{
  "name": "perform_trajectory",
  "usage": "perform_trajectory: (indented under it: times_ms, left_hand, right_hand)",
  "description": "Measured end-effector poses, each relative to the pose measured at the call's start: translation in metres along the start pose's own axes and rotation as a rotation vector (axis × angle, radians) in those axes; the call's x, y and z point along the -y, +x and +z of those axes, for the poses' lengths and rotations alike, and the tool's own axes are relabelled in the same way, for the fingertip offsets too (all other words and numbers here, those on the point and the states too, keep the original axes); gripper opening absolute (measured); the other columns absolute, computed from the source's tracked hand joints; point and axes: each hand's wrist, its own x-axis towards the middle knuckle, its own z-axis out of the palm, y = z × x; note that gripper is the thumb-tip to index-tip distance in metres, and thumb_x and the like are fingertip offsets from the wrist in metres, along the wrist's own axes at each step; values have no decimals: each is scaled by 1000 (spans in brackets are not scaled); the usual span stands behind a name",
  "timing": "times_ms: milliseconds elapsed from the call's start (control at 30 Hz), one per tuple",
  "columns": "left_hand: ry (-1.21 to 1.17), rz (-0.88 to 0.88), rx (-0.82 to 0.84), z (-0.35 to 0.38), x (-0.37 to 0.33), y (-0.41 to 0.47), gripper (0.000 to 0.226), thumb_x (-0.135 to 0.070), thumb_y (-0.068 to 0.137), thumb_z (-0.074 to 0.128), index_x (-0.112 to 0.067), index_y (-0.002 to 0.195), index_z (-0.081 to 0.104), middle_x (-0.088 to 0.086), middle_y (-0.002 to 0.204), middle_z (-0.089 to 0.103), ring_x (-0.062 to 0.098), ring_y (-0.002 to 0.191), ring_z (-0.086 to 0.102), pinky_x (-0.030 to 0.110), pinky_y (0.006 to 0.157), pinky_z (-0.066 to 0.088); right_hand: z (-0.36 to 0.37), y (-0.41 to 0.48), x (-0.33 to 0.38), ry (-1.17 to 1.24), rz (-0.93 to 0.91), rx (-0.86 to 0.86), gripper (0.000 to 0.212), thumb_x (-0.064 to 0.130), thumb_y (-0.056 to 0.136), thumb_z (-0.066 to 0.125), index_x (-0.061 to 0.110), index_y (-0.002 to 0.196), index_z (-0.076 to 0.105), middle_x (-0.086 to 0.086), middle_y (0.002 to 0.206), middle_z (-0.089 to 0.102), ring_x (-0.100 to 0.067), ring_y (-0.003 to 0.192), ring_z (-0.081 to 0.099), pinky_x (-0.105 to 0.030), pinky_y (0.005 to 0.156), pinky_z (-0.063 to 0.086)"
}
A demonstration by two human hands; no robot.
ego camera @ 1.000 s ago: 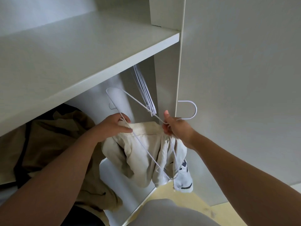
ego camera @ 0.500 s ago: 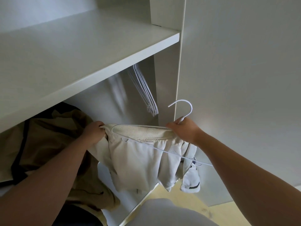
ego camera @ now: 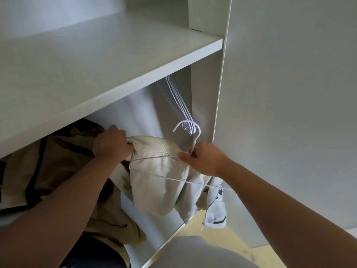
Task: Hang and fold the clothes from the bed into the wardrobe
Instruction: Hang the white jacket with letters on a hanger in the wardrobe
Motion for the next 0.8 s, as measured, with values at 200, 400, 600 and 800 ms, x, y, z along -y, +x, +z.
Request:
perform_trajectory:
  times_ms: [200, 400, 600, 800]
  left_hand:
    - [-190, 13, 252, -20, -12, 7, 21, -24, 81, 70, -13, 99, 74, 7, 103, 71, 25, 90, 65, 32, 69, 52]
    - [-155, 115, 605, -40, -29, 0, 44, -16, 73, 80, -13, 114, 66, 4, 117, 66, 23, 100, 65, 35, 87, 58]
    - [-397, 41, 563, -54, -56, -14, 20, -7, 81, 64, -5, 100, 70, 14, 100, 68, 27, 89, 64, 28, 67, 49]
    - [-1105, -93, 681, -63, -82, -35, 30, -11, 59, 63, -7, 85, 75, 24, 81, 64, 30, 72, 62, 35, 66, 46]
  right_hand:
    - [11, 4, 11, -22, -15, -98, 64, 66, 94, 47, 19, 52, 39, 5, 46, 44, -14, 51, 50, -28, 50, 30]
    - [17, 2, 20, -158, 10, -220, 55, 69, 94, 43, 25, 61, 38, 9, 59, 42, -27, 63, 49, -33, 61, 38]
    - [28, 3, 33, -247, 10, -274, 47, 64, 97, 38, 24, 83, 58, 2, 66, 49, -28, 66, 45, -34, 61, 37]
    - [25, -1, 18, -55, 99, -262, 57, 65, 99, 35, 19, 69, 49, 2, 62, 55, -26, 63, 58, -34, 57, 49]
